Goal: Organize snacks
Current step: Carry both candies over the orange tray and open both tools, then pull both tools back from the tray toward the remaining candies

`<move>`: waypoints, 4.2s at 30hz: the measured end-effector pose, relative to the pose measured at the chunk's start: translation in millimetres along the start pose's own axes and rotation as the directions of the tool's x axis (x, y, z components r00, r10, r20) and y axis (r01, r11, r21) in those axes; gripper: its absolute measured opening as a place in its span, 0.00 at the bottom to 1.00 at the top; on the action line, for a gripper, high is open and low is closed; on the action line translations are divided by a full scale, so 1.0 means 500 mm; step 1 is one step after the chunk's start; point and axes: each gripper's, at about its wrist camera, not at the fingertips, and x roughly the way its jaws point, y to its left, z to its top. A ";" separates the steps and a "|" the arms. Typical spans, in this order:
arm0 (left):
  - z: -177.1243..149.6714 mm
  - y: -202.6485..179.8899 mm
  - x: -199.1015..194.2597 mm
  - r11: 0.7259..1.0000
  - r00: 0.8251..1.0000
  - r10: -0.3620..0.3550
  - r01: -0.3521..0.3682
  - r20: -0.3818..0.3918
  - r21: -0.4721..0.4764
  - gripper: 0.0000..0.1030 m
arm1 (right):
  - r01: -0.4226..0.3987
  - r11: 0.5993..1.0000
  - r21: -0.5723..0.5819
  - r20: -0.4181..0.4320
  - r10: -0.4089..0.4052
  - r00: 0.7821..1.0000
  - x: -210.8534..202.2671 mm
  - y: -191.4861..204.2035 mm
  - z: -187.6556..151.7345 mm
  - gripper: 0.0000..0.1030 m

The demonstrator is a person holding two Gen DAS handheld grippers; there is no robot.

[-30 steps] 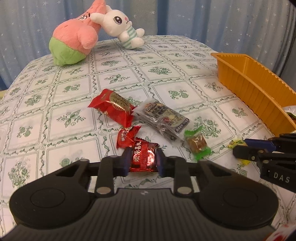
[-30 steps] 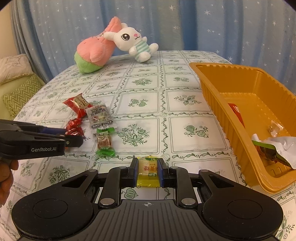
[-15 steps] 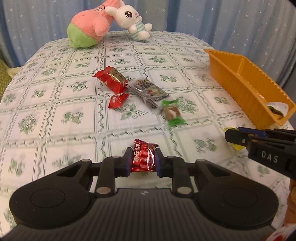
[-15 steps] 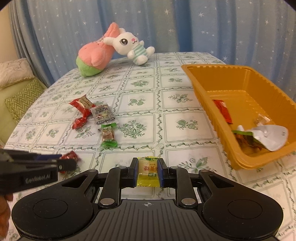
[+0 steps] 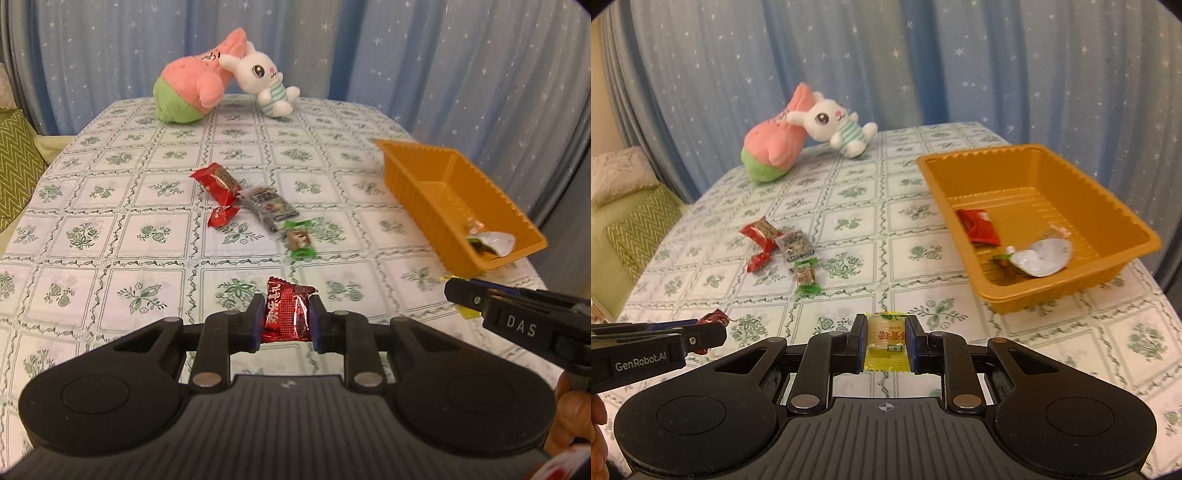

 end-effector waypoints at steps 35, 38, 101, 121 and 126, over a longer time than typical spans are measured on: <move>0.031 -0.172 -0.069 0.990 0.992 -0.112 0.107 0.050 0.097 0.21 | 0.053 0.994 0.096 0.111 -0.063 0.992 -0.156 -0.114 0.030 0.21; 0.045 -0.197 -0.055 0.986 0.990 -0.133 0.127 0.050 0.105 0.21 | 0.069 0.991 0.114 0.123 -0.083 0.989 -0.163 -0.140 0.045 0.21; 0.133 -0.279 0.146 0.982 0.983 -0.181 0.181 -0.007 0.044 0.34 | 0.105 0.985 0.139 0.107 -0.121 0.987 -0.021 -0.338 0.192 0.21; 0.124 -0.249 0.117 0.987 0.987 -0.160 0.159 0.014 0.003 0.44 | 0.041 0.971 0.237 0.094 -0.065 0.993 -0.014 -0.372 0.200 0.22; 0.109 -0.233 0.091 0.989 0.989 -0.149 0.149 0.019 -0.003 0.44 | 0.044 0.964 0.261 0.096 -0.071 0.993 -0.049 -0.365 0.188 0.22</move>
